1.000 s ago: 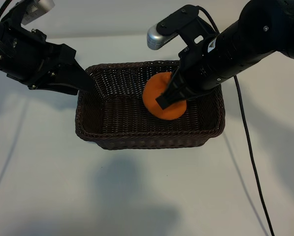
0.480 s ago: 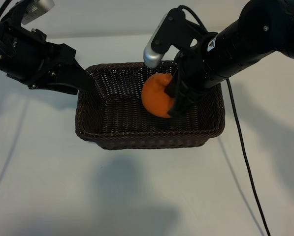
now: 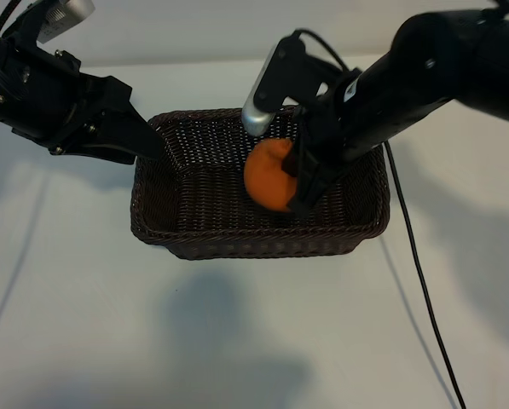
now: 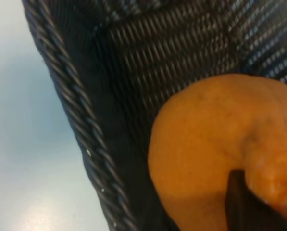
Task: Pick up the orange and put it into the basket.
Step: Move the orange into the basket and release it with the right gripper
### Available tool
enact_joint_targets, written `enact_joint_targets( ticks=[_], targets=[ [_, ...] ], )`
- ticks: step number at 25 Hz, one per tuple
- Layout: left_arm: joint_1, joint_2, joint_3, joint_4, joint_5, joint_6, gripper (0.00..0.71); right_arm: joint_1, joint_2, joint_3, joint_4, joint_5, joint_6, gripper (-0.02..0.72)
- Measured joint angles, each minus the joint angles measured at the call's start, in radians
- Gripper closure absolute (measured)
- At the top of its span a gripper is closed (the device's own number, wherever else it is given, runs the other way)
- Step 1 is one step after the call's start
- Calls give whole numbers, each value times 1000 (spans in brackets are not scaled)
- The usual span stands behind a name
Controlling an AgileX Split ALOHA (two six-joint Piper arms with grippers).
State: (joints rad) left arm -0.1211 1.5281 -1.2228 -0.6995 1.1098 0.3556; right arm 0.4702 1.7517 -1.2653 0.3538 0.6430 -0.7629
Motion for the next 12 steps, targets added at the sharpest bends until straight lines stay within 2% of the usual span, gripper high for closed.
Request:
enact_joint_targets(
  ticks=[12],
  targets=[
    [0, 0, 0, 0, 0, 0, 256, 0, 94, 0, 0, -76, -7, 660]
  ],
)
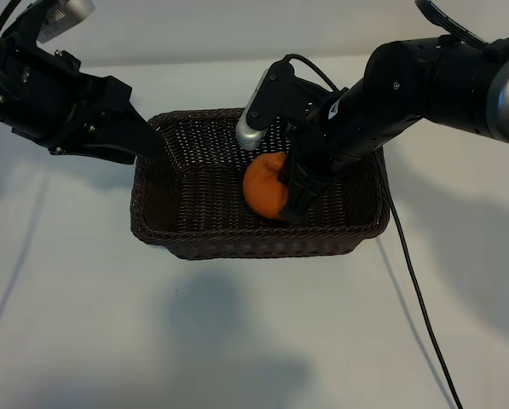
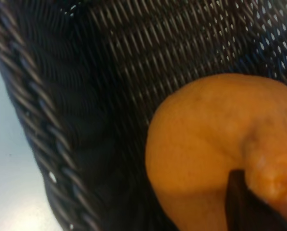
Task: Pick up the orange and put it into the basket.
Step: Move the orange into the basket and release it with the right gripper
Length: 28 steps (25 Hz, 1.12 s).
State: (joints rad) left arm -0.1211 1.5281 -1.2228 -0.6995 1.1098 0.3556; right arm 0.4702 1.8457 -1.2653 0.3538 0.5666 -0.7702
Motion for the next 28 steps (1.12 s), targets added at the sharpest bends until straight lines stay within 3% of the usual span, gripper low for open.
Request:
enact_joint_targets(
  ticks=[13, 16, 22, 25, 28],
  targets=[
    [0, 0, 0, 0, 0, 0, 256, 0, 4, 0, 0, -18, 0, 642],
    [0, 0, 0, 0, 0, 0, 256, 0, 4, 0, 1, -18, 1, 559],
    [0, 0, 0, 0, 0, 0, 256, 0, 4, 0, 2, -19, 1, 274],
    [0, 0, 0, 0, 0, 0, 256, 0, 4, 0, 4, -20, 1, 209],
    [0, 0, 0, 0, -1, 0, 256, 0, 4, 0, 4, -20, 1, 204]
  ],
)
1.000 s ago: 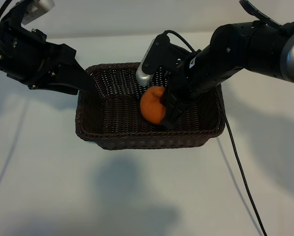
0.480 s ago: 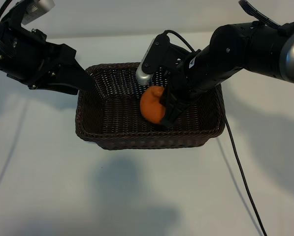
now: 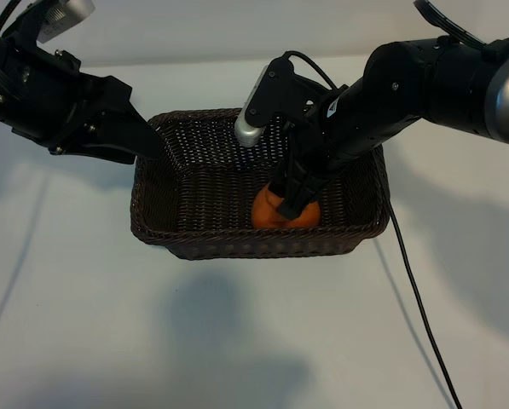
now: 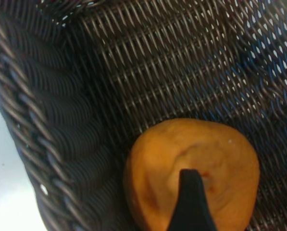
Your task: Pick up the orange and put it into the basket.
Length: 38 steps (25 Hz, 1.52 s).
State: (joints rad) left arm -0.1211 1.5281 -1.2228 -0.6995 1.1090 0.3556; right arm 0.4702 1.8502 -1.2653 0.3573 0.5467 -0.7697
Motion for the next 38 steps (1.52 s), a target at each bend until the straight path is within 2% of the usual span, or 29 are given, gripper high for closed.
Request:
enact_joint_targets(
  ticks=[7, 19, 28, 38],
  targets=[
    [0, 0, 0, 0, -7, 0, 256, 0, -19, 0, -6, 24, 0, 243],
    [0, 0, 0, 0, -11, 0, 256, 0, -143, 0, -64, 69, 24, 247],
    [0, 0, 0, 0, -11, 5, 256, 0, -246, 0, -96, 134, 64, 247],
    [0, 0, 0, 0, -14, 5, 256, 0, -289, 0, -103, 162, 125, 264]
  ],
)
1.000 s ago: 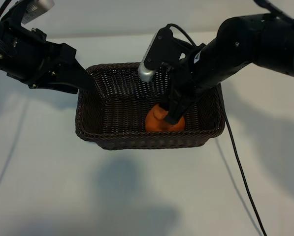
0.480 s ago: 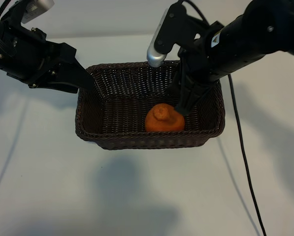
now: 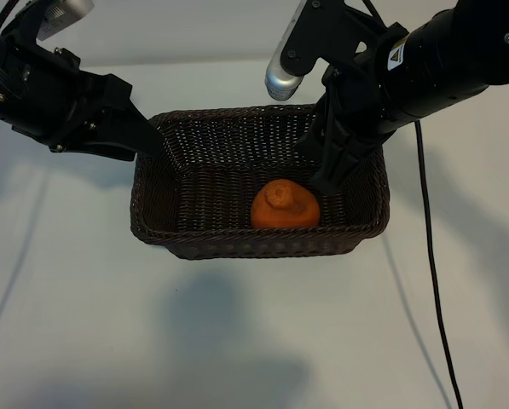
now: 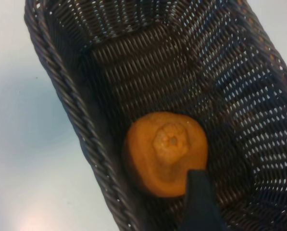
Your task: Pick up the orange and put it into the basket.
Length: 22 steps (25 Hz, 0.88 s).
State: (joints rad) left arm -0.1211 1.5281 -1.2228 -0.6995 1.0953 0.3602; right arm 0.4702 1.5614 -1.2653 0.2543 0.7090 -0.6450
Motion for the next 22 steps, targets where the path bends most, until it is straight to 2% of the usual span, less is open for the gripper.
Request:
enact_joint_targets(
  ticks=[5, 10, 13, 18, 22],
  targets=[
    [0, 0, 0, 0, 0, 0, 256, 0, 0, 0, -4, 30, 71, 376],
    [0, 0, 0, 0, 0, 0, 256, 0, -1, 0, -19, 57, 149, 577],
    [0, 0, 0, 0, -1, 0, 256, 0, -1, 0, -21, 61, 184, 667],
    [0, 0, 0, 0, -1, 0, 256, 0, -1, 0, -26, 62, 229, 688],
    [0, 0, 0, 0, -1, 0, 256, -9, -2, 0, -82, 87, 305, 688]
  ],
)
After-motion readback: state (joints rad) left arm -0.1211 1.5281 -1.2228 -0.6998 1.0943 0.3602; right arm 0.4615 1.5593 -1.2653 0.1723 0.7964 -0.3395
